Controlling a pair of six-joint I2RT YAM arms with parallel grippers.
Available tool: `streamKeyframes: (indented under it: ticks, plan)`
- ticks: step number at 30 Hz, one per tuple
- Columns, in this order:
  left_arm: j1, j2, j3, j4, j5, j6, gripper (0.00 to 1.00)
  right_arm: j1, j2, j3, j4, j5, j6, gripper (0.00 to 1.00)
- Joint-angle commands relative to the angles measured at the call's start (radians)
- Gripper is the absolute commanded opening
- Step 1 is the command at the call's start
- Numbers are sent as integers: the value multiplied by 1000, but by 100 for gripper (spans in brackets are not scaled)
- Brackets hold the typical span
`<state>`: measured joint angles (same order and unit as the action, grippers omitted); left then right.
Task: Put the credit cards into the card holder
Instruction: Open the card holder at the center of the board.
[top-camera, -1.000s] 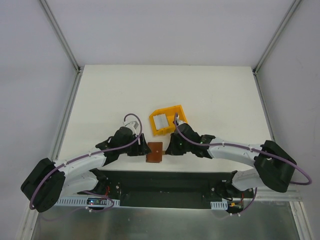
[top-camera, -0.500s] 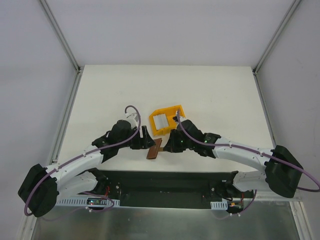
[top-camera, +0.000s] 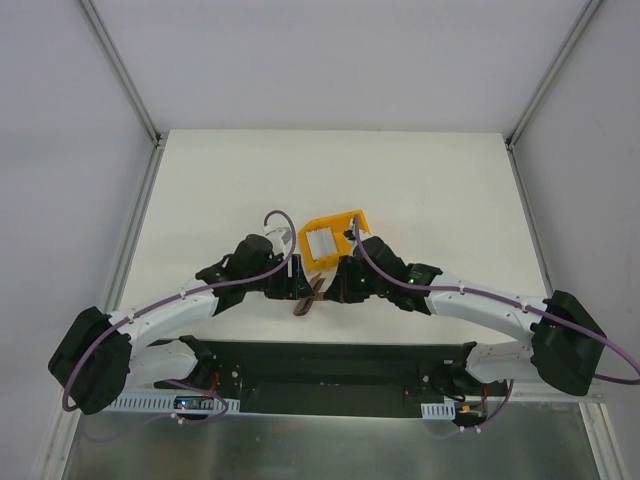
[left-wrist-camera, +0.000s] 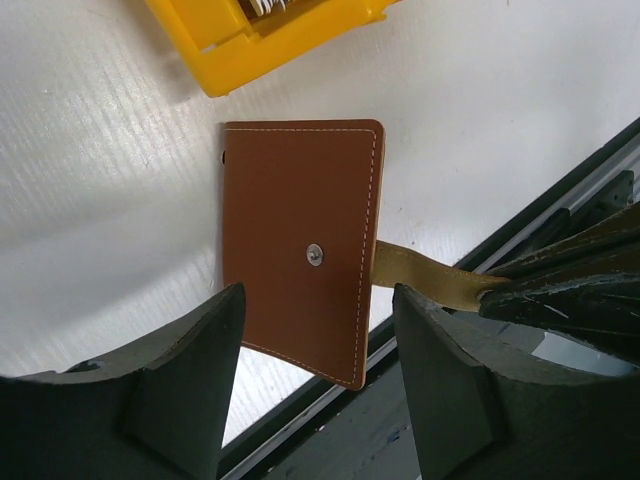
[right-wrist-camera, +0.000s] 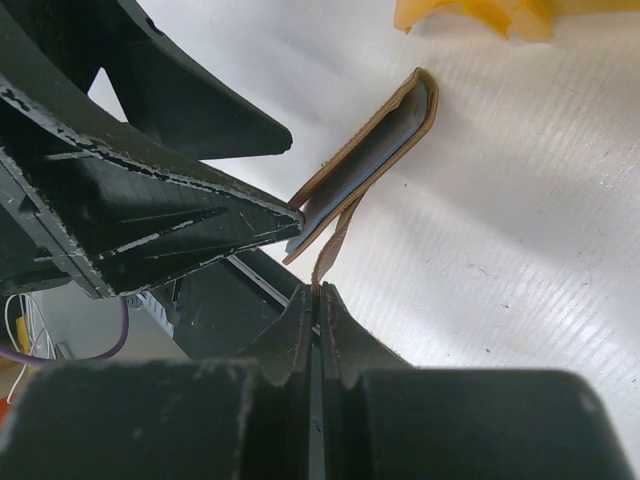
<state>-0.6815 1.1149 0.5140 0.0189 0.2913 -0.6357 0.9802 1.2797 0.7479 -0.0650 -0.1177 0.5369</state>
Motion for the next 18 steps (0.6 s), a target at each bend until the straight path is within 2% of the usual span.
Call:
streamKeyframes:
  ticks: [1,5,14,18]
  plan:
    - [-13,14,63,-16,26,54,59,-3,-33,41,16,-14,-12,0]
    - [-20,29,86,-46,9,77,54,-2,-33,44,11,-19,-17,0]
    - [-27,52,123,-111,-34,117,33,-2,-45,62,-1,-23,-26,0]
    - [-33,49,138,-137,-41,140,36,-3,-46,71,-6,-25,-28,1]
